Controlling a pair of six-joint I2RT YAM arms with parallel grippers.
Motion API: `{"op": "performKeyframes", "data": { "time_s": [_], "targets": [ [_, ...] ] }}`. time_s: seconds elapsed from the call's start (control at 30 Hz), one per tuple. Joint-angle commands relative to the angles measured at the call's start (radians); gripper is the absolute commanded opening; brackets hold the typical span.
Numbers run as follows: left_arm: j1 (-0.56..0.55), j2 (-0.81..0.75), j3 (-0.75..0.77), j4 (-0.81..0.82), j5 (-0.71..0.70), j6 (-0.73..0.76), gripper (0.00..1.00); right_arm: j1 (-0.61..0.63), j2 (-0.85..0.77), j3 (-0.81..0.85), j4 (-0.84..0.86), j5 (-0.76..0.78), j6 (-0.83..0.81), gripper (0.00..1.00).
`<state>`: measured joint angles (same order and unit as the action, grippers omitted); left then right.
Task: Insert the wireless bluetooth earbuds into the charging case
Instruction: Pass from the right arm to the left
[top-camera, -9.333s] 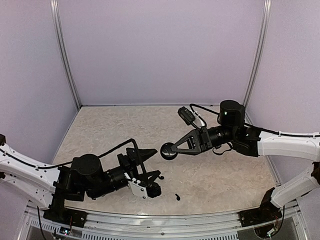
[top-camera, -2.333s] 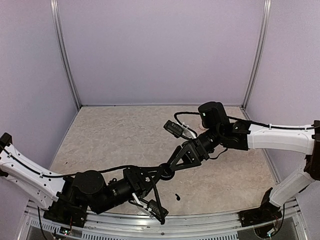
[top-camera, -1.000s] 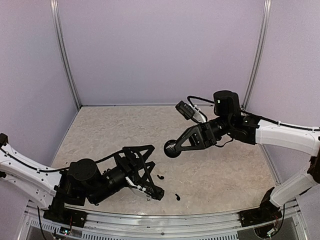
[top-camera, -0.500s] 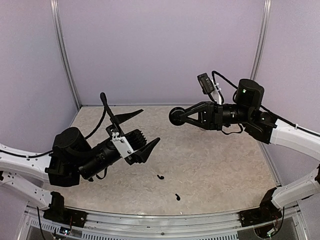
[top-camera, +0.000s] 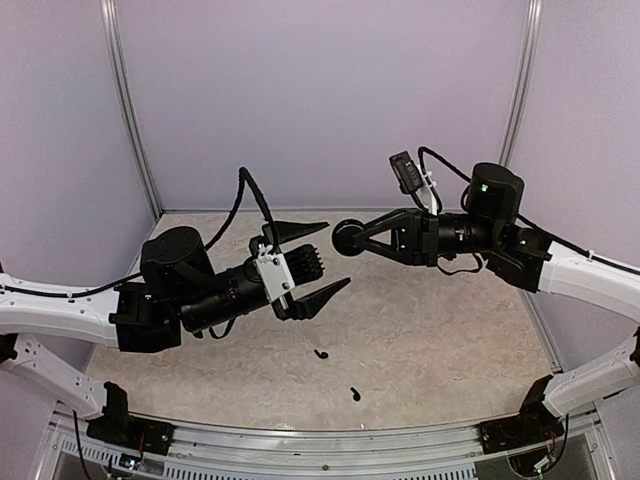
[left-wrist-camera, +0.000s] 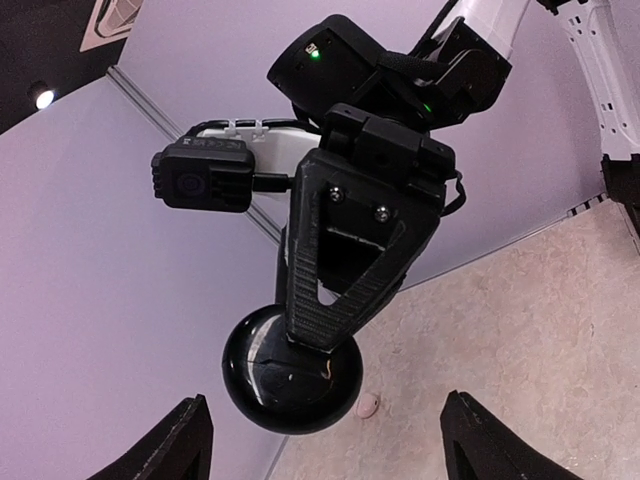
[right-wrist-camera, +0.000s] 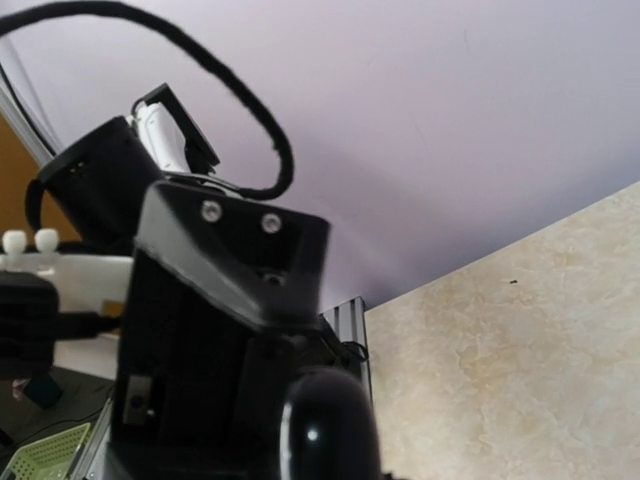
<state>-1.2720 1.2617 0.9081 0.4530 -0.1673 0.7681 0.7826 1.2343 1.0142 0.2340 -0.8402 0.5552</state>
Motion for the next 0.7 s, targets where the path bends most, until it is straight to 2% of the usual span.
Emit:
{"op": "performKeyframes", "data": {
  "time_s": [0.0,0.27,0.5,0.67],
  "targets": [
    [0.010,0.011,0.030,-0.004,0.048,-0.030,0.77,0.025,-0.001,-0.017,0.015,0.028,-0.001,0.11],
    [0.011,0.068,0.062,0.003,-0.026,0.017,0.66,0.047,0.007,-0.035,0.051,0.042,0.026,0.11],
    [0.011,0.097,0.070,0.020,-0.058,0.042,0.60,0.050,0.000,-0.042,0.061,0.047,0.033,0.11],
    [0.012,0.108,0.071,0.036,-0.064,0.052,0.49,0.050,-0.004,-0.048,0.062,0.042,0.038,0.14]
  ]
}}
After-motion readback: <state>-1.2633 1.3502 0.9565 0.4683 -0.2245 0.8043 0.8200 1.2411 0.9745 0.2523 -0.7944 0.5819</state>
